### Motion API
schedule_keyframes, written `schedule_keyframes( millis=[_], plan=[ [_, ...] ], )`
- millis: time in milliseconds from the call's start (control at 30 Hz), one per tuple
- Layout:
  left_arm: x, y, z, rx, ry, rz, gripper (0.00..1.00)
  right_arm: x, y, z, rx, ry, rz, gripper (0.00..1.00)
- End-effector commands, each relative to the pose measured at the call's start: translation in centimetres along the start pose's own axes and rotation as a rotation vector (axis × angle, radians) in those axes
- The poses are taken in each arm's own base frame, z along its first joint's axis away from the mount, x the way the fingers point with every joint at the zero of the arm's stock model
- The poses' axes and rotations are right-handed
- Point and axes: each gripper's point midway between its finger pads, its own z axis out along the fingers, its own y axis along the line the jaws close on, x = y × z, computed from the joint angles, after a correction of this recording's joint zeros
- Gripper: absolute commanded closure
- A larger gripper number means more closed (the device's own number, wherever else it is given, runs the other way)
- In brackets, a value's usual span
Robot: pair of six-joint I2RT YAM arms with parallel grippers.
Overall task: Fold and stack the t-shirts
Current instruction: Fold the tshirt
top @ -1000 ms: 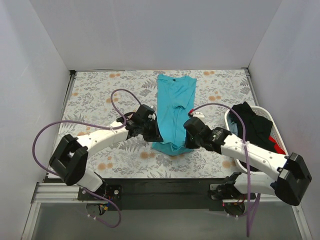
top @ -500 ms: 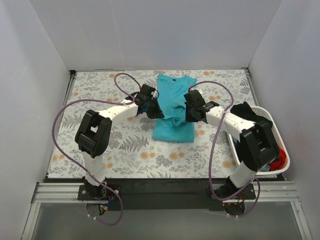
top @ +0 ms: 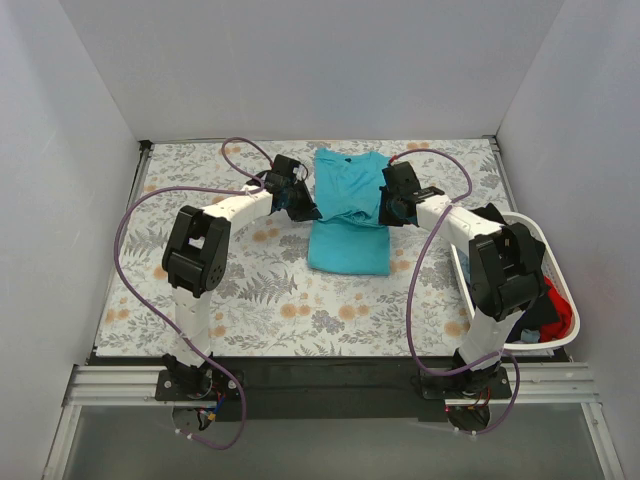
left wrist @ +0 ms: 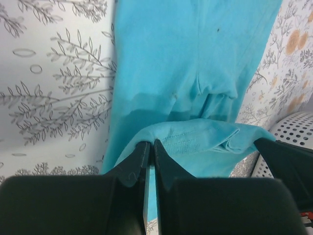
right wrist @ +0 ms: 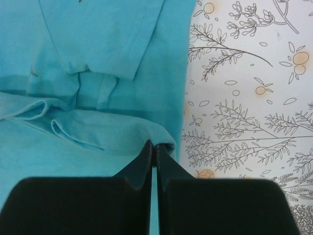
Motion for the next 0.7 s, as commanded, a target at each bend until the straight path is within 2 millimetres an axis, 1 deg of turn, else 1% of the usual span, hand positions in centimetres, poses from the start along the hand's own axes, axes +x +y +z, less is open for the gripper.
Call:
schedule_keyframes(
  millis=[0,167,200,267,300,333,367,400,433,467,500,533,567,600,633,667],
  plan=[
    [-2.1,-1.3,-0.4,0.059,-0.023,0.033,1.00,-2.8,0.7,0.3,-0.048,-0.059,0.003,0.99],
    [-3.0,-1.5,0.0,0.091,-0.014,0.036,1.00,-3.1,0.5,1.4,-0.065,-0.037,0.010,0.98],
    [-3.1,-1.4,0.2,0.094,-0.011,0.036,0.87,-3.2,0.5,1.5,-0.070,-0.036,0.008,0.93],
    [-3.7,-1.3,0.0,0.100,-0.022,0.043,0.75,-3.7,0.2,1.7,-0.070,-0.041,0.007,0.80],
    [-4.1,-1.3,-0.2,0.102,-0.031,0.047,0.68,-4.2,0.2,1.6,-0.075,-0.050,0.003,0.68],
    [-4.6,-1.7,-0.9,0.114,-0.049,0.054,0.55,-4.5,0.1,1.5,-0.080,-0.053,0.005,0.63],
    [-5.2,-1.7,-1.5,0.126,-0.064,0.060,0.49,-4.8,-0.2,1.4,-0.078,-0.060,0.010,0.59],
    [-5.7,-2.0,-2.0,0.141,-0.080,0.067,0.48,-5.1,-0.3,0.8,-0.078,-0.073,0.011,0.49],
    [-6.5,-2.7,-3.2,0.153,-0.108,0.076,0.48,-5.3,-0.4,0.5,-0.080,-0.082,0.008,0.45],
    [-6.4,-2.5,-3.6,0.146,-0.113,0.075,0.49,-5.4,-0.3,0.1,-0.084,-0.086,0.006,0.43],
    [-6.5,-2.1,-3.9,0.123,-0.125,0.069,0.52,-5.8,-0.1,-0.8,-0.101,-0.104,0.005,0.42],
    [-6.5,-2.5,-5.0,0.128,-0.138,0.064,0.55,-5.1,0.1,-1.1,-0.114,-0.091,0.006,0.42],
    [-6.1,-2.4,-5.1,0.125,-0.132,0.057,0.62,-5.1,0.7,-1.9,-0.128,-0.106,-0.002,0.43],
    [-5.5,-1.8,-5.0,0.104,-0.131,0.048,0.71,-4.8,0.9,-2.2,-0.127,-0.107,-0.007,0.44],
    [-4.9,-2.2,-5.2,0.106,-0.124,0.053,0.79,-3.9,1.0,-2.1,-0.127,-0.093,-0.013,0.46],
    [-4.4,-2.4,-5.0,0.112,-0.112,0.055,0.81,-3.5,2.1,-2.5,-0.148,-0.100,-0.029,0.49]
  ],
)
